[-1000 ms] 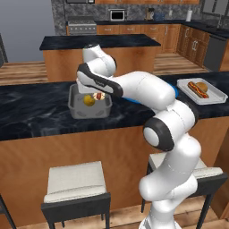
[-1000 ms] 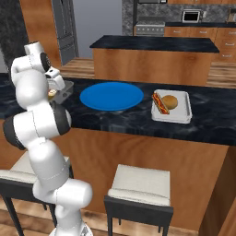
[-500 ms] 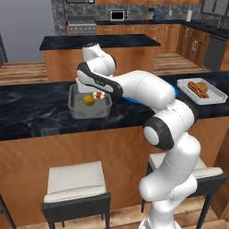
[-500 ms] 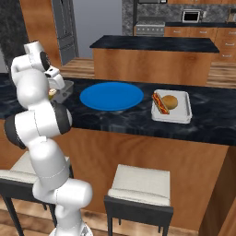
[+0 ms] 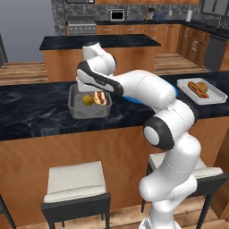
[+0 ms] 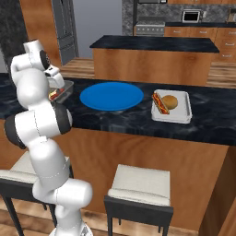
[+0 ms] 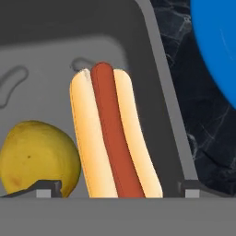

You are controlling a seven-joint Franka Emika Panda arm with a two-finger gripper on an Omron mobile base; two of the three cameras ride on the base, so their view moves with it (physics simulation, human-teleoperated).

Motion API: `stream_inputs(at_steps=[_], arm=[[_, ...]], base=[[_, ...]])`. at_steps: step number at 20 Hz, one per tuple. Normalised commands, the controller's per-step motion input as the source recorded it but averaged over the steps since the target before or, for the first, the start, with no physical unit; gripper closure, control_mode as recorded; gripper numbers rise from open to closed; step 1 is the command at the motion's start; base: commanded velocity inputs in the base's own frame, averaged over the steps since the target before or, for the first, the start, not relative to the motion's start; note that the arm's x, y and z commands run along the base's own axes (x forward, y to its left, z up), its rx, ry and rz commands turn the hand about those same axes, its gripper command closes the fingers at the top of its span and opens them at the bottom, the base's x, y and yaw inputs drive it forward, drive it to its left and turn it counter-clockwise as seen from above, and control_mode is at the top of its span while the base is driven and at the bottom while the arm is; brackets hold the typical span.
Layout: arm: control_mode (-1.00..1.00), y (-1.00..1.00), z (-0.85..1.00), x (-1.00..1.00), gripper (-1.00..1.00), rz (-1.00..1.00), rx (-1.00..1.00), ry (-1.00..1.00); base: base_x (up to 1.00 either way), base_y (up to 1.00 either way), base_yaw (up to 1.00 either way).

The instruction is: Place one cooked food and one vegetable from the large plate to each tupperware container.

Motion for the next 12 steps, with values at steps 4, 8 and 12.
stream_inputs(at_steps=[4,8,12], arm=[[-1.0,-0.01,0.2,0.0,-1.0,0.0,0.0,0.0],[-1.0,-0.36,0.39,-0.13,-1.0,0.0,0.0,0.0],[-1.0,-0.89,0.13,-0.4,-1.0,0.0,0.0,-0.03]], base=[[0.0,0.0,0.0],[0.0,0.0,0.0],[0.0,0.0,0.0]])
